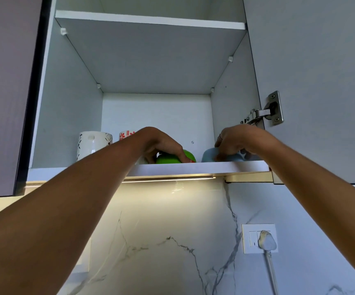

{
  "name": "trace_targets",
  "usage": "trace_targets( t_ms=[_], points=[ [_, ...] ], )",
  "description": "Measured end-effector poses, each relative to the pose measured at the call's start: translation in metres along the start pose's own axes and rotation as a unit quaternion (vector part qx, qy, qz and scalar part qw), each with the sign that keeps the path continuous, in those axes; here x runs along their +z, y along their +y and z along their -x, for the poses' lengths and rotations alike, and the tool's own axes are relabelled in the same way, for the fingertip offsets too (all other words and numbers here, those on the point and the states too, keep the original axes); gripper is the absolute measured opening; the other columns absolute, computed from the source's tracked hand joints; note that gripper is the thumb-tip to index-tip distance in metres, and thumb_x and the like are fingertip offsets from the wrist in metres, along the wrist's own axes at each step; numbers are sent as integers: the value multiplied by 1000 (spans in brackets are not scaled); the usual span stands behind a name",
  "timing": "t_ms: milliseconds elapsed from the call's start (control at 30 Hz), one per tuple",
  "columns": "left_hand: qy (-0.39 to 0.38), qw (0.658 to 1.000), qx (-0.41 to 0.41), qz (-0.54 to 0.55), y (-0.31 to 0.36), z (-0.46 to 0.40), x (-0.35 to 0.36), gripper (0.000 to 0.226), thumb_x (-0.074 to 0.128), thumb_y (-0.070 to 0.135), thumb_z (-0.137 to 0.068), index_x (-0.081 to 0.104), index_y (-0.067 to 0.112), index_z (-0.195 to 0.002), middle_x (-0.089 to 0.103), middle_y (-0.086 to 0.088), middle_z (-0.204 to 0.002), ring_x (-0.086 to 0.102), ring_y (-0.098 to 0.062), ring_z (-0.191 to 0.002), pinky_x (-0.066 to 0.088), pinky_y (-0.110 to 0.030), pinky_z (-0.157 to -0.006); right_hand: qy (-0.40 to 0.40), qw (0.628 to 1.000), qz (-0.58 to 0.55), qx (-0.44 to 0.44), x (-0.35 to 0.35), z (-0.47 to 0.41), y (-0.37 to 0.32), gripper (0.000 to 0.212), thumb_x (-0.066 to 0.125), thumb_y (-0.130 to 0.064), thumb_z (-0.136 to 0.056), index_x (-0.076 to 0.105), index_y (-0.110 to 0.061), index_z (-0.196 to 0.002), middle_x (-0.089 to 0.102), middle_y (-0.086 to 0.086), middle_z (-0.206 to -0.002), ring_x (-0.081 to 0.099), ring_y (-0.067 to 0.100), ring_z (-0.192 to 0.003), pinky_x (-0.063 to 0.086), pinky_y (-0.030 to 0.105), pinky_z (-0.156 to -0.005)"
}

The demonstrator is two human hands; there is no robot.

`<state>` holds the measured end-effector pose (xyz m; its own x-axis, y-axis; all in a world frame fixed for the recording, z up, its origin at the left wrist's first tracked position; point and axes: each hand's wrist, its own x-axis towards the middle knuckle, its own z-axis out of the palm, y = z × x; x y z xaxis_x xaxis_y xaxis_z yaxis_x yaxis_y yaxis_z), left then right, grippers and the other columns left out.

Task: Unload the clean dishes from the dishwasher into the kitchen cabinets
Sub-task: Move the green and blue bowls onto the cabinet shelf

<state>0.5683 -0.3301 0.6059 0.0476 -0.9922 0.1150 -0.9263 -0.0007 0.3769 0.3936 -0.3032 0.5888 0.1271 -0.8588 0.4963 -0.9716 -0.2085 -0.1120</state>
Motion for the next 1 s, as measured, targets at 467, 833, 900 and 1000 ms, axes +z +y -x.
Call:
trace_targets(
  t_ms=[467, 833, 900, 1000],
  points=[
    [144, 978, 69, -136, -12, -13, 13, 65, 56, 43, -92, 37, 10, -145, 40, -8, -147, 43, -26, -130, 37, -31, -102, 59, 997, 36, -32, 29, -29, -1, 38, 48, -16, -96, 53, -7, -133, 53, 11, -136, 54, 26, -121, 45, 27, -95],
    [188, 964, 90, -163, -17, -16, 15, 58, 58, 37, -92, 42, 11, -141, 38, -8, -148, 38, -25, -135, 33, -32, -107, 89, 992, -79, -31, 43, -48, 12, 35, 54, -12, -92, 57, -5, -125, 58, 17, -126, 56, 33, -115, 46, 35, -89],
    [216, 959, 96, -158, -14, -11, 17, 59, 60, 37, -91, 43, 11, -141, 40, -9, -147, 40, -26, -133, 34, -31, -106, 102, 990, -94, -20, 44, -47, 12, 36, 59, -12, -89, 58, -5, -124, 58, 17, -125, 57, 32, -113, 47, 33, -89],
    [310, 935, 123, -123, -9, 0, 15, 45, 57, 33, -93, 54, 7, -130, 53, -13, -135, 50, -28, -123, 39, -32, -101, 174, 976, -128, -10, 40, -41, 11, 37, 63, -12, -85, 59, -5, -121, 57, 18, -124, 58, 34, -110, 49, 35, -92]
  ],
)
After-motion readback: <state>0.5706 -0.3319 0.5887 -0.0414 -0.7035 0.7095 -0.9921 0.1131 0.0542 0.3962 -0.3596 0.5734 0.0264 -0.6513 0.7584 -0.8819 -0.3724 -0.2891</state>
